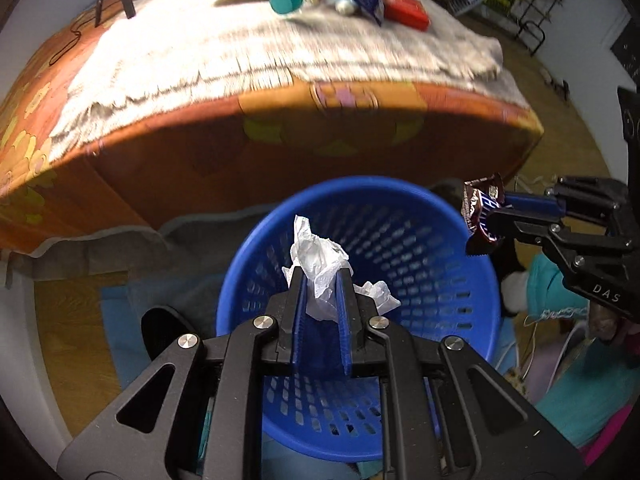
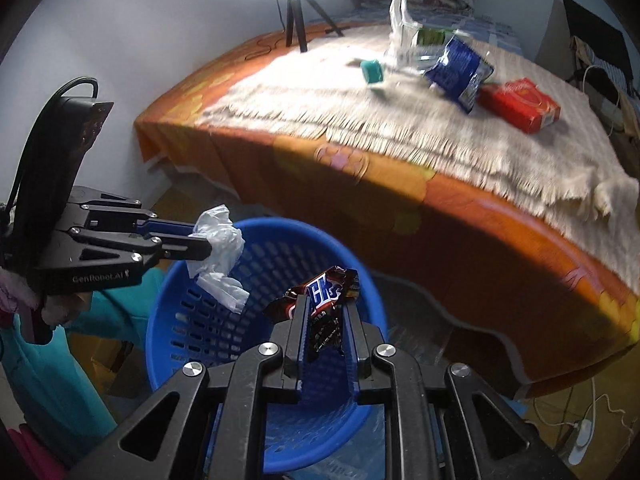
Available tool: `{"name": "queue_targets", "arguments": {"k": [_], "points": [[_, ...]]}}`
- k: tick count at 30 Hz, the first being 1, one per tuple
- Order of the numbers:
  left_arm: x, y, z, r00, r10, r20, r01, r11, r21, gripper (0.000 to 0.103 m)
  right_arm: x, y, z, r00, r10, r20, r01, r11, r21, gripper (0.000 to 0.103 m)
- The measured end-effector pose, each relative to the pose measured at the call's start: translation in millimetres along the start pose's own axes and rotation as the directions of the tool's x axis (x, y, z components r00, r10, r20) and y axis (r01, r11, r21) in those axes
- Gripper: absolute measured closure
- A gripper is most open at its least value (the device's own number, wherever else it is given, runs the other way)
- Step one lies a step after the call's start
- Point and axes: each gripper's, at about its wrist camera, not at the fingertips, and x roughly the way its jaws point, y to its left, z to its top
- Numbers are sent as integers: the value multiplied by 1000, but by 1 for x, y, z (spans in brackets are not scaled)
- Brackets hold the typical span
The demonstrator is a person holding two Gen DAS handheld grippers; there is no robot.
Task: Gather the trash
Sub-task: 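Carry tissue and Snickers to the blue basket and open both tools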
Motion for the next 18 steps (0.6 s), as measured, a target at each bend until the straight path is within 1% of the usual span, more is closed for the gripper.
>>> {"name": "queue_targets", "arguments": {"k": [2,4,5,6,7,8,9,11,12,15,18], "points": [[6,-3,-5,1000,1,-24,-1,1000,15,89,5,2,-2,1000,5,-12,-5,1000,-4,88],[10,-6,-9,999,3,-41,-2,999,32,89,9,5,-3,1000,11,-20,-11,1000,-7,83],[11,-6,-10,999,7,-46,-5,999,39,85,10,6,-4,1000,14,-24,-14,1000,-12,82],[12,-7,-10,999,11,-48,-9,999,44,75,10,7,-4,1000,15,-26,-16,1000,-13,79],[12,-8,-9,999,15,-48,-13,999,48,67,11,8,-5,1000,17,-26,-17,1000,-14,75],[11,-8,-10,999,18,-41,-16,999,49,54,11,8,-4,1000,17,-26,-17,1000,-15,73],[11,-8,-10,999,22,-35,-20,999,49,46,11,8,-5,1000,17,-26,-17,1000,-15,70],[11,-8,-10,999,29,-32,-27,998,49,43,10,8,-5,999,19,-26,-19,1000,-12,66],[11,-7,-10,999,31,-32,-30,998,46,42,10,7,-4,999,19,-25,-20,1000,-11,63],[12,-6,-11,999,32,-37,-30,999,38,42,9,7,-5,1000,18,-21,-18,1000,-7,46],[13,-4,-10,998,39,-42,-37,999,39,42,8,7,-5,999,24,-21,-24,1000,-6,45]]}}
